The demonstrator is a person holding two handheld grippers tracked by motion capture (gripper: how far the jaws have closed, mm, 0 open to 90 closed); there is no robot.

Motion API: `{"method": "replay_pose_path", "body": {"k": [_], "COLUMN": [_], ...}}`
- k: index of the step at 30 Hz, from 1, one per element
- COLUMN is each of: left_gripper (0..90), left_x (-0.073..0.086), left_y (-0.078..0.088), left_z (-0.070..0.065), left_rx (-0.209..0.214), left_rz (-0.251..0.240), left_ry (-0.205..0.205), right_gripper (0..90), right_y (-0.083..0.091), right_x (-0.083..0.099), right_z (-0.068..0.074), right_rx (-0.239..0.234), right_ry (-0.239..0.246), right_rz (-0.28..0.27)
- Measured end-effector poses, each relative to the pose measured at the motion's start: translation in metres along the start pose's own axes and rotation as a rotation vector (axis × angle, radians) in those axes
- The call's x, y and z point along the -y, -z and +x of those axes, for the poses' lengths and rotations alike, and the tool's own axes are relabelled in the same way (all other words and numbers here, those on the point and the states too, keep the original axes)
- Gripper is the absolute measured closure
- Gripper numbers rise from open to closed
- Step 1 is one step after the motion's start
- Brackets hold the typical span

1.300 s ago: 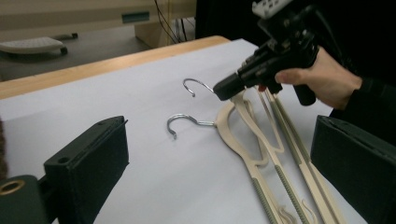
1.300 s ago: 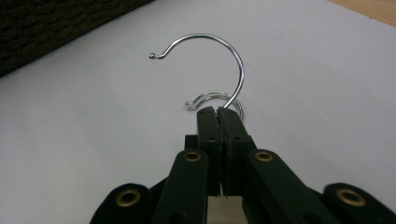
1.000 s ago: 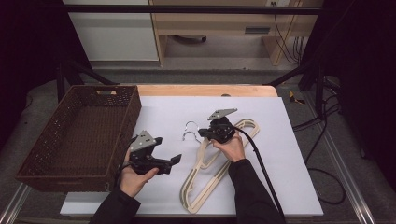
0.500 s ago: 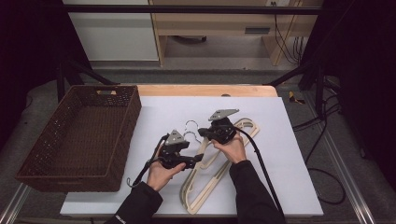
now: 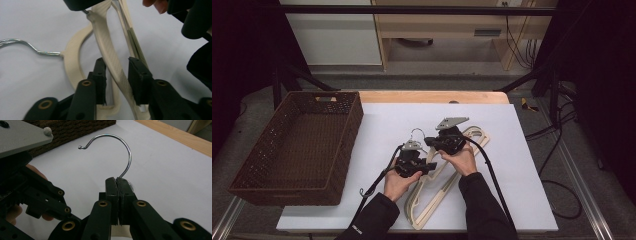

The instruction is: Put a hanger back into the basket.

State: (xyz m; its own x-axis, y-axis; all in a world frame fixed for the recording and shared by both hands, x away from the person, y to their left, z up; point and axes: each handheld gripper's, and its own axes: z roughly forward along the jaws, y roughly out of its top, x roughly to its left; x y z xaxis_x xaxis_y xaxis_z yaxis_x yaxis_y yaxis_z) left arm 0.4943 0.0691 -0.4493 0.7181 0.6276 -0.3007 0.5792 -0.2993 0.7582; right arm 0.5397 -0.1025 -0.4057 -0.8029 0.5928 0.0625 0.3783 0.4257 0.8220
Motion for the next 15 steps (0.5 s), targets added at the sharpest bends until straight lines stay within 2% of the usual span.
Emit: {"method": "replay_pose_path", "body": {"k": [3, 6, 8, 10, 15], "left_gripper": [71.3, 73.2, 74.1, 75.0, 77.8], "left_x": [-0.001, -0.001, -0.001, -0.001, -0.002], "left_y": [0.000, 0.000, 0.001, 0.001, 0.009], "left_z": [-0.001, -0.002, -0.002, -0.004, -0.010], "left_rx": [0.000, 0.021, 0.020, 0.030, 0.041], "left_rz": [0.007, 0.006, 0.003, -0.001, -0.041], "left_ry": [0.015, 0.061, 0.062, 0.083, 0.106], "right_gripper": [89.1, 89.0, 88.8, 88.6, 88.3], "right_y": [0.002, 0.005, 0.007, 0.009, 0.021], "right_x": [0.000, 0.001, 0.001, 0.001, -0.001], "right_z": [0.000, 0.001, 0.001, 0.002, 0.008], "right_rx": [0.000, 0.003, 0.004, 0.015, 0.027], "right_ry": [0.005, -0.002, -0.001, 0.009, 0.024], "right_rz": [0.000, -0.010, -0.014, -0.018, -0.042]}}
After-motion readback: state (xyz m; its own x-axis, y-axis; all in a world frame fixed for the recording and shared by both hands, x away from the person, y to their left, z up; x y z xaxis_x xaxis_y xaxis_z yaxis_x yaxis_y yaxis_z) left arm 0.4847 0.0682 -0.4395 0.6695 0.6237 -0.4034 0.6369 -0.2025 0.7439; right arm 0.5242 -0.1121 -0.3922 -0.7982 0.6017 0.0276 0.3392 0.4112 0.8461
